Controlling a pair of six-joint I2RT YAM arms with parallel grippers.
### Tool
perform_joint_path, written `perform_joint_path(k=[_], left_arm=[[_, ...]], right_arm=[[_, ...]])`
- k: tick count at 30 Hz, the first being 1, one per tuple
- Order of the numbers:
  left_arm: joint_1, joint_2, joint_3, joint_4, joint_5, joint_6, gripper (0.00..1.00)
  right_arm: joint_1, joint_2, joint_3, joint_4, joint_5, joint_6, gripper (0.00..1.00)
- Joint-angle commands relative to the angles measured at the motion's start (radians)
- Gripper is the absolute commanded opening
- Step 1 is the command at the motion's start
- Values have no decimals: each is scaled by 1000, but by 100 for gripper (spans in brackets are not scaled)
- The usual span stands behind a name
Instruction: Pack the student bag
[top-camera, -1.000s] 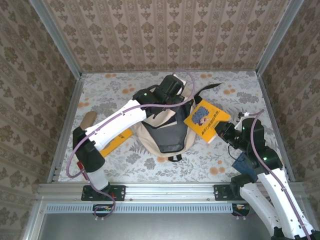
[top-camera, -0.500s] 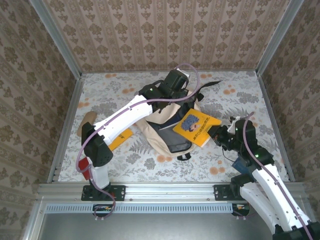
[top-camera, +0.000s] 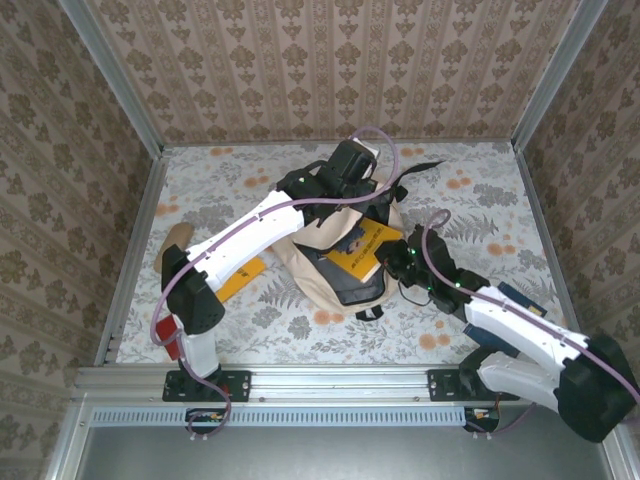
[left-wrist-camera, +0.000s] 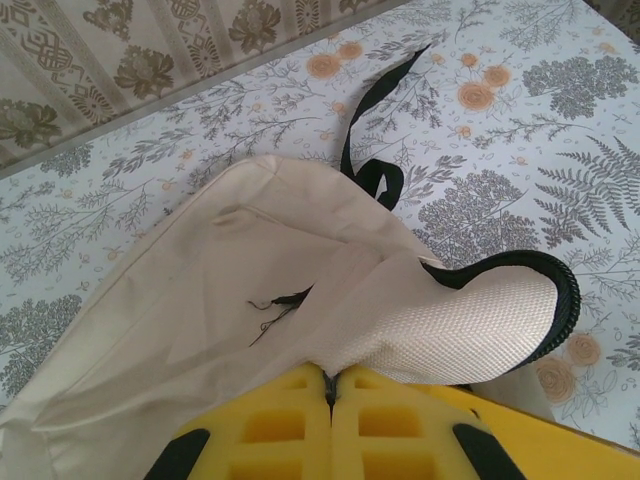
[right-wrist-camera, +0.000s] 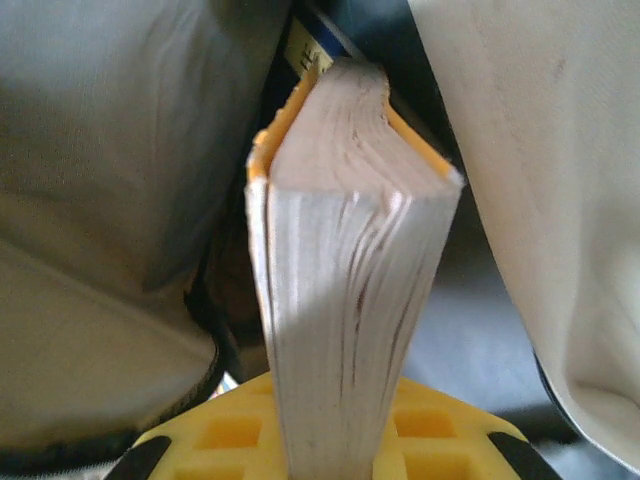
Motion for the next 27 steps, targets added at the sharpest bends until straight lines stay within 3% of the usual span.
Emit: perform_joint_path(k=[1,12,15,19,27], left_arm=[[3,-76,-2,51,13,-18,0],[10,-107,-34,63,21,-35,0],[16,-111,-38,58,22,-49,0],[24,-125,-49,58,36,-56,0],[35,-152,-75,63,43,-76,0]], right_arm=[[7,56,1,278,186,65,0],[89,326,147,216,256,217,0],[115,393,189,169,295,298,10],[129,452,243,126,351,332,10],[120,577,313,192,297,340,10]])
